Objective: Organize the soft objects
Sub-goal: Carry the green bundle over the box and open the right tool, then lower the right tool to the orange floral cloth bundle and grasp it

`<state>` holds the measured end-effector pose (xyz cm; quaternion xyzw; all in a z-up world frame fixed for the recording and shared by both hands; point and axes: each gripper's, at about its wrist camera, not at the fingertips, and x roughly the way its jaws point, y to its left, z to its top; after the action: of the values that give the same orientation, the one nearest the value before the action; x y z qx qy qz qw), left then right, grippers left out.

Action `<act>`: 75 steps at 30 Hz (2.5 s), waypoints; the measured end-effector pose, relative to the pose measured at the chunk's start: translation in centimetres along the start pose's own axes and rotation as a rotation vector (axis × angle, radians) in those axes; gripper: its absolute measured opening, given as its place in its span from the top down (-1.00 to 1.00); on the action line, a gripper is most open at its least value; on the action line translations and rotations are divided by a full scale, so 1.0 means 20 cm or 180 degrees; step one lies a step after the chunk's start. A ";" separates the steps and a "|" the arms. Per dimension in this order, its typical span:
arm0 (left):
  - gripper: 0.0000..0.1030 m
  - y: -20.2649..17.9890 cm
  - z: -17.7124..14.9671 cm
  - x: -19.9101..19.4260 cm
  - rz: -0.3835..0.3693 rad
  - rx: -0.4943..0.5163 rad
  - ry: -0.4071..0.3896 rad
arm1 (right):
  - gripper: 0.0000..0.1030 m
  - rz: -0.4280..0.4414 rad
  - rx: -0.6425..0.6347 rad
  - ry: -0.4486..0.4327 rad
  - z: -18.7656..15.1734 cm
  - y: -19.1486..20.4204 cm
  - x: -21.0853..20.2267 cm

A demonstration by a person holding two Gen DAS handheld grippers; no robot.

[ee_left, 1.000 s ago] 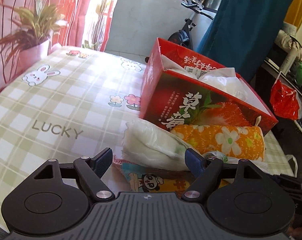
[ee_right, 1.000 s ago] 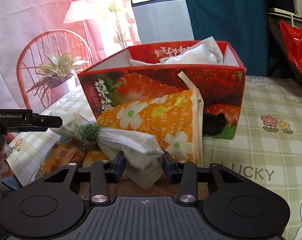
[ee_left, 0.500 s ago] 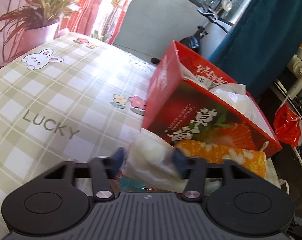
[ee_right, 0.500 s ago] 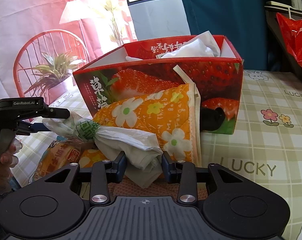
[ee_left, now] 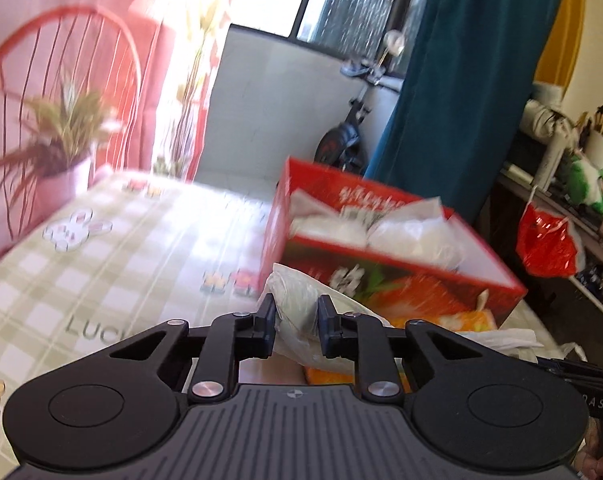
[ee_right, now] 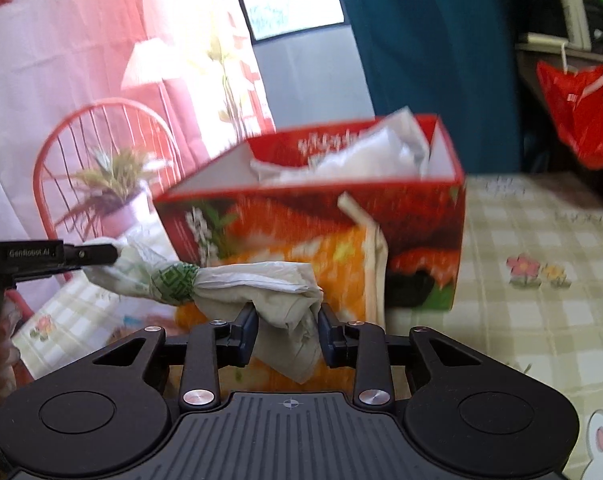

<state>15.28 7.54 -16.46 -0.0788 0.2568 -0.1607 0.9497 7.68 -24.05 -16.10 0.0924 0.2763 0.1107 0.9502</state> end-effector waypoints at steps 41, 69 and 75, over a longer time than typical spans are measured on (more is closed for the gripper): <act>-0.11 -0.29 0.37 0.55 -0.0175 0.0828 0.0407 | 0.00 -0.0455 -0.0184 -0.0089 0.49 -0.32 0.36; -0.37 -0.26 0.05 0.24 -0.0087 0.0330 0.0544 | -0.12 -0.0380 -0.0244 -0.0067 0.10 -0.08 0.13; -0.58 -0.16 -0.03 0.33 -0.0059 0.0096 0.0682 | -0.14 -0.0335 -0.0062 0.0080 0.05 -0.14 0.19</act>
<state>19.61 2.18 -19.23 -0.0492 0.3538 -0.1809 0.9163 11.85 -25.80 -17.81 0.0671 0.2916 0.0645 0.9520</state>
